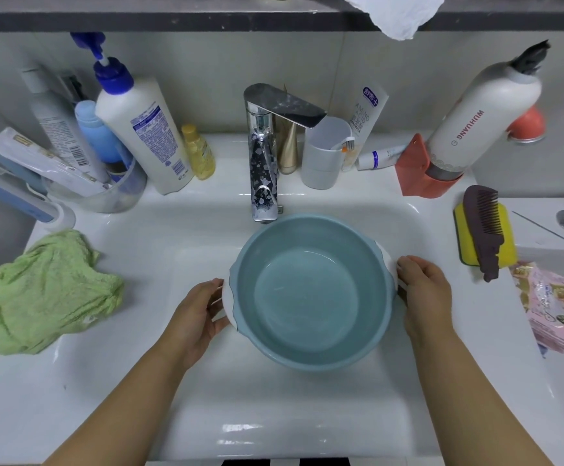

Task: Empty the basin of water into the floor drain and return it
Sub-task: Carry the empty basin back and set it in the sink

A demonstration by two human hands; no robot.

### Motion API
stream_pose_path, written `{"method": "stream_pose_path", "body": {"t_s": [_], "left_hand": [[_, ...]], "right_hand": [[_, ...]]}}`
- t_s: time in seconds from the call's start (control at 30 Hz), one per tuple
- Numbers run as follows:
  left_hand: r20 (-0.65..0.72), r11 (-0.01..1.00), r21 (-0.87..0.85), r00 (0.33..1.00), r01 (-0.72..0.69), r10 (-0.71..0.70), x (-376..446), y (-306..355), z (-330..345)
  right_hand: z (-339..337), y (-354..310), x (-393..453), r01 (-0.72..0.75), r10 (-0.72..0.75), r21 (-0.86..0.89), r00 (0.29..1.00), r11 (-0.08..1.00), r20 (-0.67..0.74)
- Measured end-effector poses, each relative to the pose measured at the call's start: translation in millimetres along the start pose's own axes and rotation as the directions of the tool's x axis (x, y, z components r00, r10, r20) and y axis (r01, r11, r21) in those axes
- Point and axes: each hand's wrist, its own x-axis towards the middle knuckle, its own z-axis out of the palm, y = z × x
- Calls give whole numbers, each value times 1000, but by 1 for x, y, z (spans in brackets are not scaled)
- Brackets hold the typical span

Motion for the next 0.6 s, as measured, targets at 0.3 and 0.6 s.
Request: {"method": "stream_pose_path", "body": {"t_s": [0.3, 0.6], "left_hand": [[-24, 997, 72, 999, 41, -39, -6, -9, 1], [6, 997, 37, 997, 74, -74, -10, -15, 4]], "right_hand": [[0, 1, 4, 30, -27, -118, 999, 993, 31], [4, -3, 12, 40, -39, -123, 999, 992, 10]]}}
